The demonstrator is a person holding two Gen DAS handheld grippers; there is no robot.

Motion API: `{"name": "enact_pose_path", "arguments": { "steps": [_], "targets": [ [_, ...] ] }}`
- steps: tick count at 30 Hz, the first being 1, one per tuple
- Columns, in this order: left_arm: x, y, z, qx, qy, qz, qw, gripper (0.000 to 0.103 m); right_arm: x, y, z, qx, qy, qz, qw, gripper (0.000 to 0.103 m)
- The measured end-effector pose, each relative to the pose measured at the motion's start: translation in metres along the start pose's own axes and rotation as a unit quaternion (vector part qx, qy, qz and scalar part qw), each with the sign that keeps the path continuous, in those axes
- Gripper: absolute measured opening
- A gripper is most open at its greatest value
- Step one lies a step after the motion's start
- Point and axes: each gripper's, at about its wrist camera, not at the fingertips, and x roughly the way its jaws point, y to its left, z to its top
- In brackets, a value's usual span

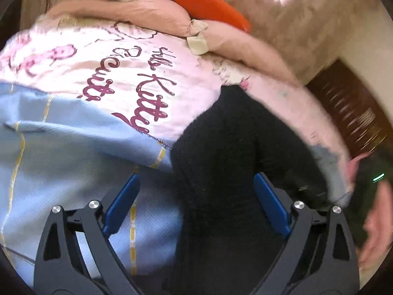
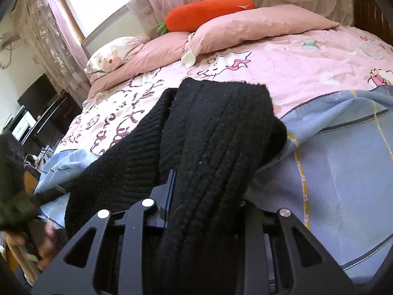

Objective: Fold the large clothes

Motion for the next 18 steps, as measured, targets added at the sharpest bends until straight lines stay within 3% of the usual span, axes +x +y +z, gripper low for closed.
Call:
{"name": "enact_pose_path", "arguments": {
  "steps": [4, 5, 7, 9, 11, 12, 13, 15, 18],
  "targets": [
    [-0.001, 0.011, 0.001, 0.005, 0.057, -0.004, 0.9983, 0.093, 0.001, 0.000, 0.000, -0.005, 0.001, -0.005, 1.000, 0.028],
    [0.006, 0.013, 0.000, 0.005, 0.073, -0.011, 0.9972, 0.089, 0.000, 0.000, -0.001, -0.006, 0.001, -0.006, 1.000, 0.028],
    [0.017, 0.018, -0.004, -0.012, 0.089, -0.030, 0.9955, 0.070, 0.001, 0.000, -0.001, -0.006, 0.002, -0.007, 1.000, 0.028],
    [0.027, 0.014, -0.009, -0.007, 0.102, -0.048, 0.9936, 0.069, 0.002, 0.000, -0.001, -0.007, 0.003, -0.009, 1.000, 0.028],
    [0.032, 0.002, -0.012, 0.027, 0.097, -0.031, 0.9945, 0.063, 0.003, 0.001, -0.001, -0.008, 0.005, -0.012, 1.000, 0.028],
    [0.034, -0.005, -0.013, 0.043, 0.092, -0.024, 0.9945, 0.053, 0.004, 0.002, -0.001, -0.010, 0.006, -0.015, 1.000, 0.028],
    [0.035, -0.010, -0.014, 0.052, 0.091, -0.020, 0.9943, 0.031, 0.005, 0.003, -0.001, -0.014, 0.009, -0.020, 1.000, 0.028],
    [0.042, -0.022, -0.021, 0.087, 0.086, 0.022, 0.9922, 0.014, 0.006, 0.008, -0.001, -0.035, 0.017, -0.037, 0.999, 0.028],
    [0.046, -0.029, -0.027, 0.122, 0.081, 0.068, 0.9868, 0.011, 0.008, 0.015, -0.002, -0.065, 0.020, -0.058, 0.996, 0.028]
  ]
}}
